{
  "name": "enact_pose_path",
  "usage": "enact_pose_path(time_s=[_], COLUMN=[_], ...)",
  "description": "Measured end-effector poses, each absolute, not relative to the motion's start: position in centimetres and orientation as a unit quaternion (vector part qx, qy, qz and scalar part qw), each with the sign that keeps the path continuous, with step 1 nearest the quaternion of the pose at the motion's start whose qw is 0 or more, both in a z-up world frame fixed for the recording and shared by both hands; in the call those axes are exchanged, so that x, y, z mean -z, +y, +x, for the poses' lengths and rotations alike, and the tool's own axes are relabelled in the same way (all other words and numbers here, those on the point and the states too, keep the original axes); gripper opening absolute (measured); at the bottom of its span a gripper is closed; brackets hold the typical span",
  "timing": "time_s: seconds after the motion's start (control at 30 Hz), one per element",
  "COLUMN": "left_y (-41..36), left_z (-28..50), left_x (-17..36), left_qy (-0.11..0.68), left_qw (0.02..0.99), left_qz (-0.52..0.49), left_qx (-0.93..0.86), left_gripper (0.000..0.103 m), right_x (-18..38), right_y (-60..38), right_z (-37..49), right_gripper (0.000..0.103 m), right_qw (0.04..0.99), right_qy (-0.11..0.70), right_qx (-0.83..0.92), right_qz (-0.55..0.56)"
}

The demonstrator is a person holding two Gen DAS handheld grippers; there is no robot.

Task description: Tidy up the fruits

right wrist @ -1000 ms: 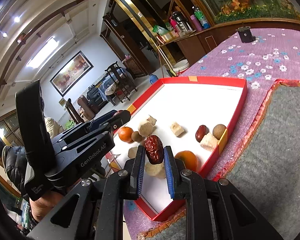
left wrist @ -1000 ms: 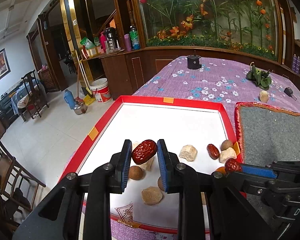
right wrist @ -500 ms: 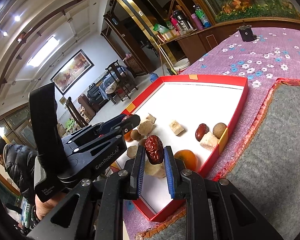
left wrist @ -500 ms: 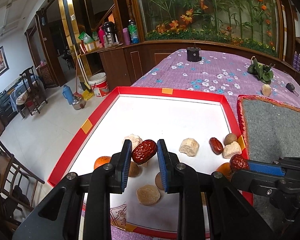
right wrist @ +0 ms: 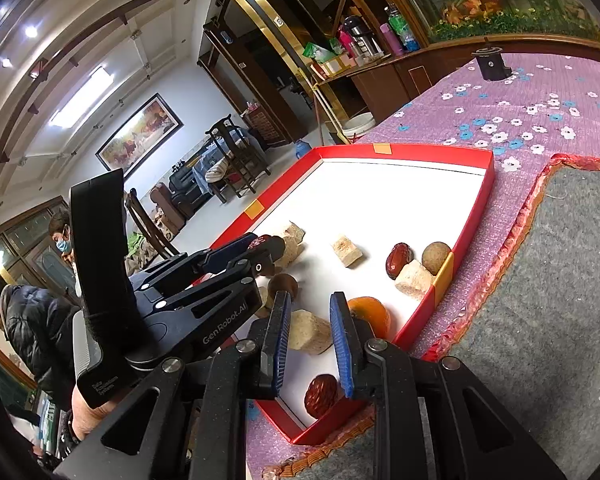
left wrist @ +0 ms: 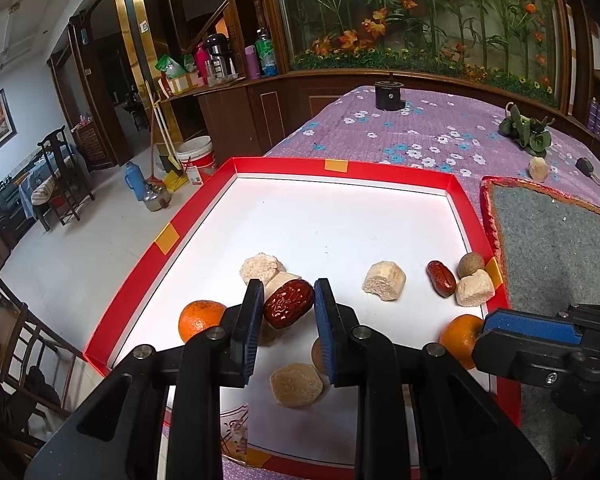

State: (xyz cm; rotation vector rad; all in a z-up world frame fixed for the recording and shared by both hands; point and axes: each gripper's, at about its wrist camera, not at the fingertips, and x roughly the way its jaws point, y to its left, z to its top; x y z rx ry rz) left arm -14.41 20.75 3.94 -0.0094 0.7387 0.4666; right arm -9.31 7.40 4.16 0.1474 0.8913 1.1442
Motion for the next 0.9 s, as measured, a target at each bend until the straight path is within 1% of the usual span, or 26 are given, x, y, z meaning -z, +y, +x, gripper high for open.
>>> enact_pose_path(time_s=[0.23,0.33,0.37,0.4,0.43,0.47,0.5,0.53,0.6,0.67,0.73,0.87,0.9], left_y=[21.1,21.1,21.1,21.1,21.1,21.0,21.0,20.9,20.9,20.8,20.7,20.5,20.4], left_z=[-14.5,-14.5,-14.5,-14.5,-14.5,-14.5,-14.6,-14.7,-14.8,-14.8,-14.9,-15.2,-15.3], left_x=[-3.6,-3.6,-3.6,-3.6,-3.6,-3.6,-3.7,-3.8,-4.1,-4.2,-4.4,-5.1,-5.3], left_qy=[0.363,0.364,0.364,0.363,0.362,0.359,0.354,0.351,0.348,0.346,0.344,0.342,0.341], left_qw=[0.902,0.902,0.902,0.902,0.901,0.901,0.902,0.903,0.904,0.904,0.904,0.902,0.902], left_qz=[-0.006,-0.006,-0.006,-0.006,-0.006,-0.006,-0.003,-0.003,-0.003,-0.002,-0.001,0.003,0.004], left_qx=[-0.234,-0.234,-0.234,-0.235,-0.237,-0.241,-0.246,-0.248,-0.248,-0.251,-0.254,-0.263,-0.265], left_gripper=[0.023,0.023,0.024,0.031,0.043,0.048,0.057,0.060,0.063,0.067,0.073,0.075,0.077], right_x=[-4.1,-4.1,-4.0,-4.0,-4.0,-4.0,-4.0,-3.9,-3.9,-3.8,-3.7,-3.7,-3.7], right_y=[7.0,6.9,6.8,6.8,6.7,6.7,6.6,6.5,6.3,6.1,6.0,5.6,5.5], right_z=[-8.9,-8.8,-8.6,-8.5,-8.5,-8.3,-8.2,-8.1,-7.9,-7.6,-7.4,-7.1,-7.1], right_gripper=[0.022,0.023,0.025,0.027,0.030,0.034,0.038,0.039,0.041,0.044,0.044,0.046,0.047], right_qw=[0.748,0.748,0.747,0.747,0.747,0.747,0.746,0.745,0.746,0.745,0.745,0.747,0.748], right_qy=[0.409,0.413,0.415,0.417,0.418,0.420,0.423,0.424,0.424,0.428,0.431,0.429,0.429], right_qx=[-0.517,-0.513,-0.512,-0.511,-0.510,-0.508,-0.507,-0.506,-0.503,-0.500,-0.497,-0.493,-0.492], right_qz=[0.078,0.080,0.082,0.084,0.085,0.088,0.093,0.097,0.104,0.109,0.113,0.122,0.123])
